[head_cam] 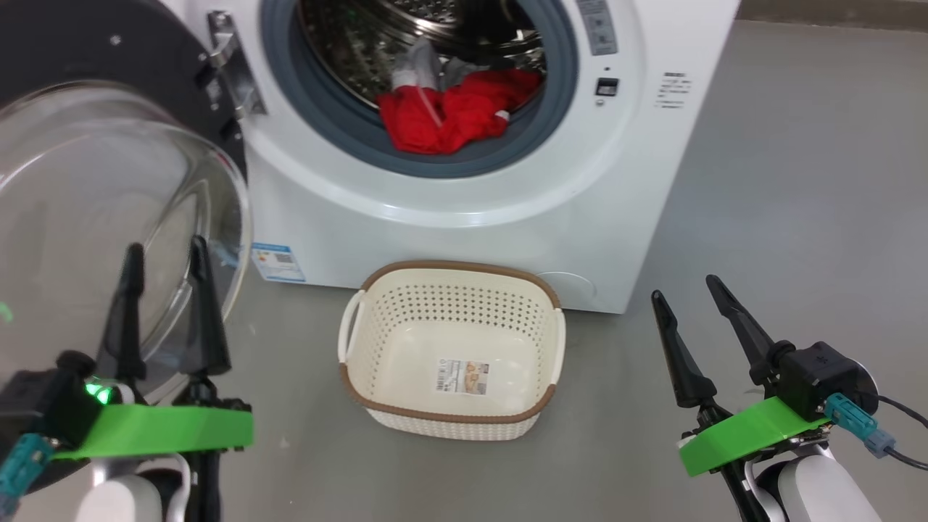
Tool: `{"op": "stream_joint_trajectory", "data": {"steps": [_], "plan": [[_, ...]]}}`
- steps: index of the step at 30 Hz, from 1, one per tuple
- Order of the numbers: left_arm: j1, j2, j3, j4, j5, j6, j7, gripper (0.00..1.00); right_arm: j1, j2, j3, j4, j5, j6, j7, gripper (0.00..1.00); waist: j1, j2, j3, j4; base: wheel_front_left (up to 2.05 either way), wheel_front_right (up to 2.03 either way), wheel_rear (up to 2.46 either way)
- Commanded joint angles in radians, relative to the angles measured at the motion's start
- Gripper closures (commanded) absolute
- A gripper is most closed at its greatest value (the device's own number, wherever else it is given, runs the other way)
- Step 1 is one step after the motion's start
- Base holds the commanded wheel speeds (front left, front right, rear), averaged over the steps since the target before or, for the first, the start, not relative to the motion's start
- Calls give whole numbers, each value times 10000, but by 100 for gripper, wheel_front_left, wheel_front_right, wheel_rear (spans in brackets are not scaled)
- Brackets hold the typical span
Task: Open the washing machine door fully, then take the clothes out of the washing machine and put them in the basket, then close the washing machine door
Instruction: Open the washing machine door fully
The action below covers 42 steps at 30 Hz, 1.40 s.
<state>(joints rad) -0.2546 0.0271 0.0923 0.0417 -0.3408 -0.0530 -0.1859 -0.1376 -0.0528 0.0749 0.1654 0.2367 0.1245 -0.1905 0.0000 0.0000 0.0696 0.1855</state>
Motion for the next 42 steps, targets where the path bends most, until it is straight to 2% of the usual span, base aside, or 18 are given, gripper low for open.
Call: {"op": "stream_joint_trajectory", "data": {"steps": [1, 8, 18, 32, 38, 42], "plan": [[71, 235, 122, -369, -117, 103, 54, 0, -327, 26, 172, -218, -6, 62, -147, 0, 0, 0, -46, -553, 0, 0, 0], [723, 233, -349, -838, -492, 507, 11, 0, -329, 26, 303, -216, 105, 62, -426, 0, 0, 0, -74, -1358, 0, 0, 0], [1433, 476, -625, -1186, -228, 447, 118, 0, 65, 26, 122, -200, 123, 62, -655, 0, 0, 0, -255, -2066, 0, 0, 0], [2732, 679, -931, -1405, 88, 617, 469, 0, 1047, 26, -394, -674, 66, 62, -710, 0, 0, 0, -828, -2406, 0, 0, 0], [3167, 696, -989, -1381, -87, 500, 325, 0, 1419, 26, -473, -914, 75, 62, -711, 0, 0, 0, -920, -2477, 0, 0, 0], [3228, 831, -1066, -1069, 216, 557, 90, 0, 1500, 26, -482, -907, 52, 62, -711, 0, 0, 0, -935, -2505, 0, 0, 0]]}}
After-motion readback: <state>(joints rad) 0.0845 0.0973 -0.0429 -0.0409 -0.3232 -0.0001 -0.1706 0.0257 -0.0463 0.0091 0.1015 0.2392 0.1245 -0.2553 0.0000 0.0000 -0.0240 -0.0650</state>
